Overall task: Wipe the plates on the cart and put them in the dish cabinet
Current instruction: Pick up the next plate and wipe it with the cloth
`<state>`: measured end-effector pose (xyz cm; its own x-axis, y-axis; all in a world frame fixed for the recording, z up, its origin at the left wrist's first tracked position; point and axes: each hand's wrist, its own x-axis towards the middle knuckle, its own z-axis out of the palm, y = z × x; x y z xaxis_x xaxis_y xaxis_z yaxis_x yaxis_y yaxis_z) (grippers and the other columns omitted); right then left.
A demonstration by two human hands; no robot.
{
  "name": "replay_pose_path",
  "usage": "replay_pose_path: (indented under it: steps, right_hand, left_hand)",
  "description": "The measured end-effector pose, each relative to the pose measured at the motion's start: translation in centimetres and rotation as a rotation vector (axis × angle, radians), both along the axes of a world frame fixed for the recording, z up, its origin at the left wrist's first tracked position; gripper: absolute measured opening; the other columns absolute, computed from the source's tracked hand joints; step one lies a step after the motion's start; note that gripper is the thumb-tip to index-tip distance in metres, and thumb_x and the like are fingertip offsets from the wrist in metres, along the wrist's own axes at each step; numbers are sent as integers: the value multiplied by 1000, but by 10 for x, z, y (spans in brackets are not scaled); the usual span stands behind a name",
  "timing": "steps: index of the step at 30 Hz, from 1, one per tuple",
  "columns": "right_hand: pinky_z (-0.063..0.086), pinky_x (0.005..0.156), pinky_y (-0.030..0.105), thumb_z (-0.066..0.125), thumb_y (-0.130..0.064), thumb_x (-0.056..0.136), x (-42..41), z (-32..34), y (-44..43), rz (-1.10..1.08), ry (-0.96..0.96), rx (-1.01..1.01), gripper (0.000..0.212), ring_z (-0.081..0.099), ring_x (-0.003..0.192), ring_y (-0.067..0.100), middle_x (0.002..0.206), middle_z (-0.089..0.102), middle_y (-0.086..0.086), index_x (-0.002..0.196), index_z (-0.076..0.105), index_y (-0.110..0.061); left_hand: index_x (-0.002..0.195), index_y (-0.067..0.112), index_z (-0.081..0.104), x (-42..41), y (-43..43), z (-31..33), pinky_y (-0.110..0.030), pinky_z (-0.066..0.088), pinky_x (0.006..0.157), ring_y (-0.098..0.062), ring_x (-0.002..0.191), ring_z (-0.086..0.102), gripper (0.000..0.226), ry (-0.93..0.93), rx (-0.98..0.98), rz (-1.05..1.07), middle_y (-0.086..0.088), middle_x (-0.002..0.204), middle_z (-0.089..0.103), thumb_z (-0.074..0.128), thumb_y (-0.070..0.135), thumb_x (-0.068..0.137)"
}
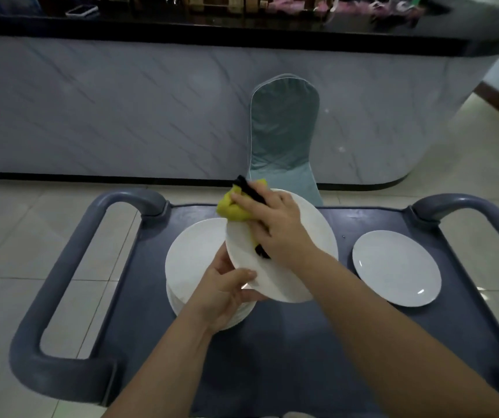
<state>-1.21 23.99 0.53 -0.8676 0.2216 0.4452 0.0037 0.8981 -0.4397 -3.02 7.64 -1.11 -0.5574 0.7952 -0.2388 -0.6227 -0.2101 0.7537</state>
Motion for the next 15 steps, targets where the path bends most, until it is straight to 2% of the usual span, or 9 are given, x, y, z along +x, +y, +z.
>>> replay_pose_path:
  steps: [4,7,10,12,15]
  right_hand:
    - [35,99,44,47,-24,89,17,-9,44,-262,-35,16,47,47,105,37,148,43,-1,134,57,-37]
    - [37,100,47,43,-28,88,61,-25,16,-162,-45,-19,48,47,107,38,146,45,0,134,57,-35]
    - [30,103,41,44,-27,90,62,-16,-11,12,-58,-5,48,43,111,31,150,39,-5,136,54,-38]
    - [30,102,39,44,-23,90,44,2,1,-27,-24,40,48,44,111,31,149,42,-3,135,56,-35]
    - [30,101,37,50,-18,89,33,16,45,-195,37,105,46,49,106,35,145,47,2,132,60,-32]
  left_hand:
    - [124,23,59,-10,-5,4,-48,57,63,-24,95,69,65,0,22,81,-4,111,68,59,-8,67]
    - [123,23,59,-15,-1,4,-46,57,62,-26,97,69,67,-12,24,90,-5,116,67,63,-14,67]
    - [131,22,55,-7,8,-1,-48,57,69,-34,109,64,65,-24,52,-32,-15,128,61,57,-14,76]
    - [133,22,54,-2,13,-1,-49,57,72,-38,113,61,65,-12,80,-137,-16,130,60,60,-12,78]
    - [125,23,60,-2,18,4,-48,58,67,-34,107,64,66,22,78,-148,-11,123,64,72,-1,65]
